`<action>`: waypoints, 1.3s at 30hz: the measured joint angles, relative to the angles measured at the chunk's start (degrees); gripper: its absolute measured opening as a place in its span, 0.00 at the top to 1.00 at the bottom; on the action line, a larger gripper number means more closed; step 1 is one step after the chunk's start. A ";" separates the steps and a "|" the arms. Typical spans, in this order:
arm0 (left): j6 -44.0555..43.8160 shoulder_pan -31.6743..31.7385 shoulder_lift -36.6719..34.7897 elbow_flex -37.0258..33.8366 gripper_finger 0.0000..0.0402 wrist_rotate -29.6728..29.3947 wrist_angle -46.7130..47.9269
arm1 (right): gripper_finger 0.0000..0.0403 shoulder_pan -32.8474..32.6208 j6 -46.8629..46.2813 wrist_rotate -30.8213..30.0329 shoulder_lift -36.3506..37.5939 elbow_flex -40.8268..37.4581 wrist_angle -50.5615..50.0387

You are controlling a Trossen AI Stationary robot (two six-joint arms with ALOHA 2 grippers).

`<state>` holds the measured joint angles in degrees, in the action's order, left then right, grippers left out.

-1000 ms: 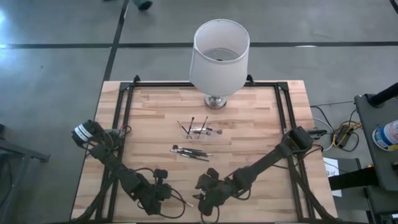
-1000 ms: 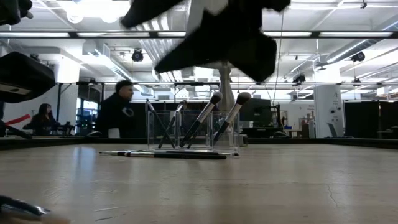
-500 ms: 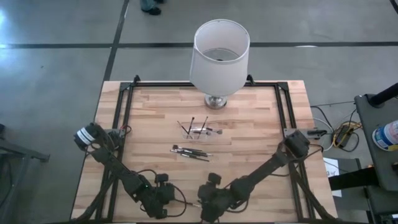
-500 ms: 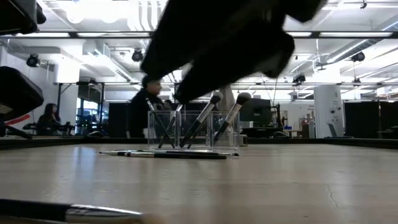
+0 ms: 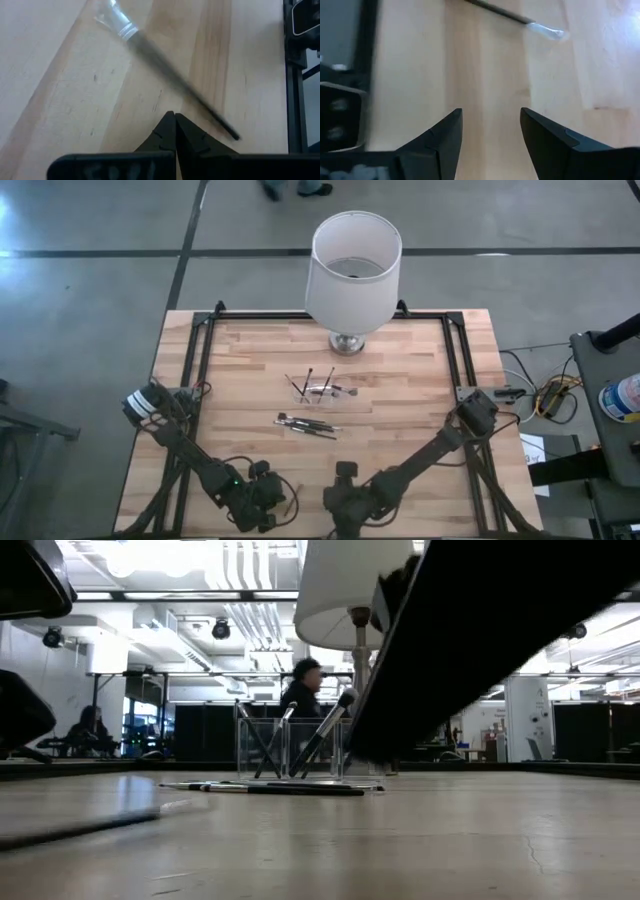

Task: Put items in baskets/containers
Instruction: Put the eyeshadow brush into the transparent organizer

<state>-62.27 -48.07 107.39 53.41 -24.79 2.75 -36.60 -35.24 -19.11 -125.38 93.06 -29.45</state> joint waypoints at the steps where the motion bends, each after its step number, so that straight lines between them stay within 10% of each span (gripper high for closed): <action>1: -0.03 0.00 0.00 0.00 1.00 -0.34 -0.13 | 0.52 -0.02 0.58 0.68 0.01 0.31 -0.01; 14: 0.53 0.28 -1.52 -0.11 1.00 -1.22 -1.25 | 0.52 2.32 4.56 1.26 0.88 0.54 -2.12; 25: -14.59 0.01 -5.89 3.06 1.00 -4.60 14.02 | 0.52 13.05 38.56 17.97 3.15 0.51 -3.41; 39: -19.23 5.47 -0.18 3.23 1.00 -6.14 4.28 | 0.52 17.57 46.56 19.63 10.75 -1.47 -16.16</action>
<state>-81.50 -42.61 107.22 56.64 -30.94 7.02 -19.03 11.32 0.51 -114.63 91.58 -45.62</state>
